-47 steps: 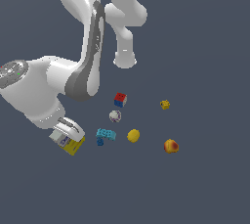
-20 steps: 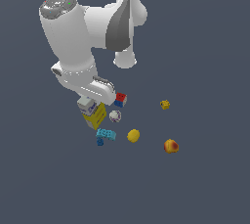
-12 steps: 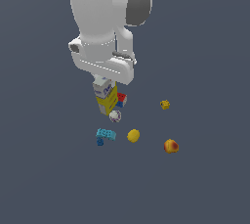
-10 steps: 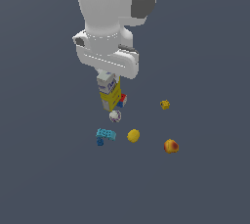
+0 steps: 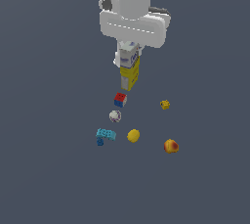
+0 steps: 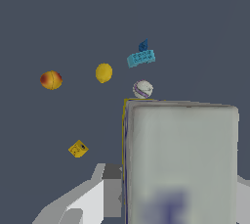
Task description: Pick up a designated object from a clutter of objects.
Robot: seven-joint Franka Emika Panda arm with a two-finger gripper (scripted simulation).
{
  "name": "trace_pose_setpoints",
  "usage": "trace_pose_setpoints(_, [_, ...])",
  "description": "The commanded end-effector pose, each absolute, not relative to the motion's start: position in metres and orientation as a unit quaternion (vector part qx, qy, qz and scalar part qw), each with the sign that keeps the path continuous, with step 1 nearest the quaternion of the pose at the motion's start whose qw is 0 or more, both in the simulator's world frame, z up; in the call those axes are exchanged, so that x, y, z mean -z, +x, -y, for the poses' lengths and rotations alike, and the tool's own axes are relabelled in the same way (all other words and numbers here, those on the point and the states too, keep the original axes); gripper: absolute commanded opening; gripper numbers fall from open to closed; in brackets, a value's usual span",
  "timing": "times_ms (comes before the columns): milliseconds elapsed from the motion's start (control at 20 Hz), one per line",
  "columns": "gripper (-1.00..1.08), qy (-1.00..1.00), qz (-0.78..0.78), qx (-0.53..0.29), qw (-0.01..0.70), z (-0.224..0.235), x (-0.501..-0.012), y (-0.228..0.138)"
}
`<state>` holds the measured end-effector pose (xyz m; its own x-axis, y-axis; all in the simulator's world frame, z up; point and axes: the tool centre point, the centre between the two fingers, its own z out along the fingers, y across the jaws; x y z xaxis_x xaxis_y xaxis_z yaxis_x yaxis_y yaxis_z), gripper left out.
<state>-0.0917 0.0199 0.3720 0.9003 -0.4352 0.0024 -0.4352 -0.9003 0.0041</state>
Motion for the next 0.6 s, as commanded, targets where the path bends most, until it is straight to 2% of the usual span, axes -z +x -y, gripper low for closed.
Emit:
trace_pose_setpoints(0, [-1.00,0.975,0.224,-0.001,0.003,-0.037,-0.387,-0.105])
trace_pose_setpoints(550, [-1.00,0.975,0.224,0.000,0.001,-0.086,-0.432,-0.137])
